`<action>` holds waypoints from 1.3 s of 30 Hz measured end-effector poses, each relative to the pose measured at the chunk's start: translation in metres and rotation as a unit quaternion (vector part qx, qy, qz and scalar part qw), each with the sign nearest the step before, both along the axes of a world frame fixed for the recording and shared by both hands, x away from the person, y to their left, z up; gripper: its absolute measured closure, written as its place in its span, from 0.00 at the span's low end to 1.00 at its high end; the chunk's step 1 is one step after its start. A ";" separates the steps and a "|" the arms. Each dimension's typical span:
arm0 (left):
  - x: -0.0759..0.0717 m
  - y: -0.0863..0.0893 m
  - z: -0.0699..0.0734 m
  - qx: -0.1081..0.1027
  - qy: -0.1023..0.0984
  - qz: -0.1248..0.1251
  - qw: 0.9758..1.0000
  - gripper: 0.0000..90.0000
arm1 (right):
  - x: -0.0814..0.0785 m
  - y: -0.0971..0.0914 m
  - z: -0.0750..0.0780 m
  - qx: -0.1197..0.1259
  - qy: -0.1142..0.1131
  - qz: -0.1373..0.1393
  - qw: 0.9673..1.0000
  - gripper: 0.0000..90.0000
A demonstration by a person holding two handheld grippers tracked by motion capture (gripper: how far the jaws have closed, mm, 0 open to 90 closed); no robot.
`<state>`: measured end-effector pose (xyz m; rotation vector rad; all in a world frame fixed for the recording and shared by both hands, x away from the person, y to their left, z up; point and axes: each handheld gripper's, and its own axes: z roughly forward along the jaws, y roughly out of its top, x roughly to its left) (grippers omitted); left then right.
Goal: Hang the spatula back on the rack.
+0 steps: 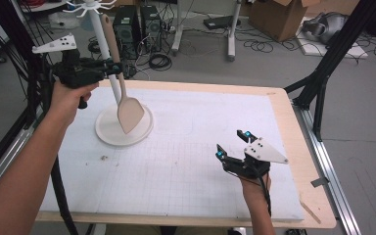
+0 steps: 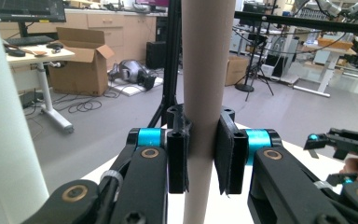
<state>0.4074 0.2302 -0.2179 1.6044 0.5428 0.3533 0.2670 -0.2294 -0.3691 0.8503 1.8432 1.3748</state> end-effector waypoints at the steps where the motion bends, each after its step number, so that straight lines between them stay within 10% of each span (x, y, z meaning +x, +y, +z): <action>1: 0.001 0.000 0.001 -0.001 0.000 0.001 1.000 0.85 | 0.000 0.000 0.000 -0.001 -0.001 0.000 1.000 0.23; 30: 0.020 0.011 -0.008 -0.039 0.036 0.022 0.998 0.85 | -0.002 0.005 0.001 0.000 -0.005 0.006 1.000 0.23; 39: 0.001 0.024 -0.019 -0.031 -0.031 0.094 0.995 0.83 | -0.003 0.001 -0.001 -0.003 0.002 -0.001 1.000 0.23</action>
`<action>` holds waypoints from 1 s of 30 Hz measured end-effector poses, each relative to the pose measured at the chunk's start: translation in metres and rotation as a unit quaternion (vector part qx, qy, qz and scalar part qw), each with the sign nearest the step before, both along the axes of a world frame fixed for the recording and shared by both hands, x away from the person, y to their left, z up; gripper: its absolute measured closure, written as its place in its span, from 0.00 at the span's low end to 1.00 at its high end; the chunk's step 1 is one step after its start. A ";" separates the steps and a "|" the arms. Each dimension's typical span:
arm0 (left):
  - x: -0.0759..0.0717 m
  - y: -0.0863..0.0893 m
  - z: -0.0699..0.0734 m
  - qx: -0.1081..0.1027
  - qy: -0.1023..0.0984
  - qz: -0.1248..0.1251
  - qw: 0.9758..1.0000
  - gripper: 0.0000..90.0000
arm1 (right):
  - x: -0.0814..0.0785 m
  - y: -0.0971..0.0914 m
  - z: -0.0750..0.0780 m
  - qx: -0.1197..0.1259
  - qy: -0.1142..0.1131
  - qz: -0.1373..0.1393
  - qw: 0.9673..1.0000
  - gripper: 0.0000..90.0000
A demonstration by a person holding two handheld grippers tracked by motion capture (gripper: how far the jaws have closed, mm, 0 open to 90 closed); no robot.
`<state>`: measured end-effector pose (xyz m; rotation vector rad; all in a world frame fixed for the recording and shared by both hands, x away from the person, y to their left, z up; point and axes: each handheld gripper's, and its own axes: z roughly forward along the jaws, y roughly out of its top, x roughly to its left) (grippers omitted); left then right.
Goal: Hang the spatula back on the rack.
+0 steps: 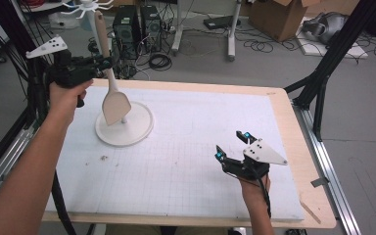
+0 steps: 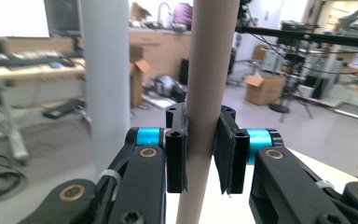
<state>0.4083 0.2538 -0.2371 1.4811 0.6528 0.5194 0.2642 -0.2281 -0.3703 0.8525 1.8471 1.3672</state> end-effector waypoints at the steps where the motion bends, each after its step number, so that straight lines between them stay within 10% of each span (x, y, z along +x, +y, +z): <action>1: -0.002 0.001 -0.002 -0.002 -0.003 0.012 1.000 0.80 | 0.001 -0.001 0.000 -0.001 0.000 0.000 1.000 0.23; 8: -0.030 0.006 -0.015 -0.018 -0.028 0.053 0.998 0.50 | 0.003 -0.005 -0.005 0.001 0.010 -0.008 1.000 0.23; 18: -0.062 0.008 -0.033 -0.015 -0.042 0.046 0.998 0.20 | 0.001 -0.015 -0.013 0.001 0.022 -0.019 1.000 0.23; 30: -0.094 0.006 -0.074 -0.014 -0.032 0.030 0.999 0.18 | -0.003 -0.025 -0.017 0.002 0.030 -0.028 0.999 0.23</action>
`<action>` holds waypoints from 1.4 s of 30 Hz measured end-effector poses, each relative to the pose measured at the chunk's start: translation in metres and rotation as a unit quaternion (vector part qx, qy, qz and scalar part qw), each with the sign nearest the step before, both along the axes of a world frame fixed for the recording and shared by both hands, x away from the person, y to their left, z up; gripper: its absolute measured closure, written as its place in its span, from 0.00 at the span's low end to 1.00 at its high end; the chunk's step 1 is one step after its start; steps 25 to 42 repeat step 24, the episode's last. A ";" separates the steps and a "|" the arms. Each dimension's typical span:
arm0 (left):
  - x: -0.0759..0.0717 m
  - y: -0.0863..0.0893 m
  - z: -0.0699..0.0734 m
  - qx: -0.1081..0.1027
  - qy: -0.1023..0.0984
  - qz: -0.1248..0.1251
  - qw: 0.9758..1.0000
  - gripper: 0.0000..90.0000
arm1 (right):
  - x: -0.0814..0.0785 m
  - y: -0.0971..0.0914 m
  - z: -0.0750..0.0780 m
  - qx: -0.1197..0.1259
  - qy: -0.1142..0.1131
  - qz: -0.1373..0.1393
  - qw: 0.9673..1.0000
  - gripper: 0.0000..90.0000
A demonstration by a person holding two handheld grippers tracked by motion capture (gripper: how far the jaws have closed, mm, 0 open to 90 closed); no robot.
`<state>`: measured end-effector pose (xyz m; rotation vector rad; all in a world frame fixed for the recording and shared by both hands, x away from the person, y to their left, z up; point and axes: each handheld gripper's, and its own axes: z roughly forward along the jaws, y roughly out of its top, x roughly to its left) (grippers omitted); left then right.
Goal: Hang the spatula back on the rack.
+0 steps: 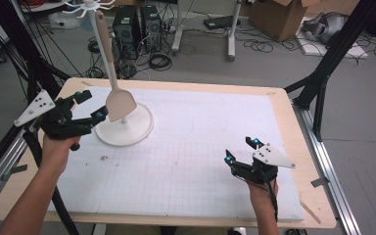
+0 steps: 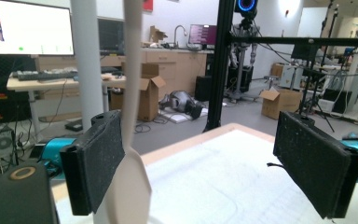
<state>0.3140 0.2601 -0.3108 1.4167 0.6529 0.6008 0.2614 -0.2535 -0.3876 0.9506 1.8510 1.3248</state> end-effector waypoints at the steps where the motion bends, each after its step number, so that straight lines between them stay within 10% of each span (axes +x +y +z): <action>1: -0.003 0.000 -0.007 -0.002 0.005 -0.001 1.000 0.19 | 0.000 -0.001 0.000 -0.001 0.002 0.000 1.000 0.23; 20: -0.032 0.009 -0.106 0.017 0.074 0.026 0.997 0.19 | -0.009 -0.011 -0.023 0.010 0.024 -0.020 0.999 0.23; 42: -0.032 0.010 -0.109 0.016 0.076 0.028 0.997 0.19 | -0.008 -0.011 -0.025 0.004 0.026 -0.018 0.999 0.23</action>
